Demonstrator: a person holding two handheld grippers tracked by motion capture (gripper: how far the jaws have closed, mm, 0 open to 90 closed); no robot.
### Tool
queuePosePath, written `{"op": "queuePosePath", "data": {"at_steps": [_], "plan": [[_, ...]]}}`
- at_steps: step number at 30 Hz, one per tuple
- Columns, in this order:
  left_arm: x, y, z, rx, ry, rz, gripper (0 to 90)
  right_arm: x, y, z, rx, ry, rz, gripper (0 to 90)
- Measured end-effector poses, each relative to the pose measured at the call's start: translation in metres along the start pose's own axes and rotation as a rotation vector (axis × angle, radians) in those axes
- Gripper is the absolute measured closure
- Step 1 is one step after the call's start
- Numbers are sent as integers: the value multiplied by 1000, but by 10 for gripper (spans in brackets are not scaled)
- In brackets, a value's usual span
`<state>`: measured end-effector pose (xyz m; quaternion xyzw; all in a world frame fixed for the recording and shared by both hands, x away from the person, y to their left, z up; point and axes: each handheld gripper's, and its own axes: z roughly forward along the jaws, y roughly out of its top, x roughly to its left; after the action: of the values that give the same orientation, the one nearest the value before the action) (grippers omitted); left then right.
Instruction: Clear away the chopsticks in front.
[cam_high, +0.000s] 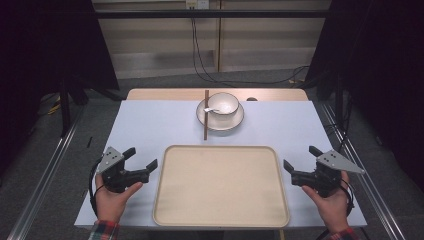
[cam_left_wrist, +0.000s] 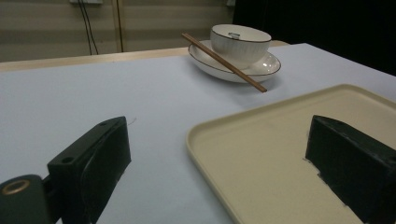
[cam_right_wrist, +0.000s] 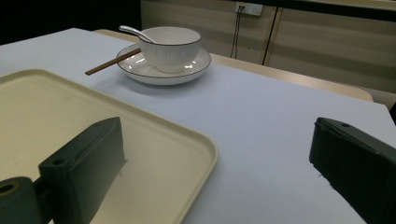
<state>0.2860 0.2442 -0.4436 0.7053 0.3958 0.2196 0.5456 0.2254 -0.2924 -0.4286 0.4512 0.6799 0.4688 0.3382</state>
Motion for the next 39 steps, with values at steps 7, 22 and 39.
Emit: {"op": "queuePosePath", "data": {"at_steps": [7, 22, 39], "plan": [[-2, 1, -2, -4, -1, 4, 62, 1, 2, 4, 1, 14, 0, 32], [-13, 16, 22, 4, -42, -23, 67, 5, 5, -1, -13, 55, -3, 32], [-13, 44, 84, 66, -20, -24, 80, 4, 8, 0, -25, 70, 41, 35]]}}
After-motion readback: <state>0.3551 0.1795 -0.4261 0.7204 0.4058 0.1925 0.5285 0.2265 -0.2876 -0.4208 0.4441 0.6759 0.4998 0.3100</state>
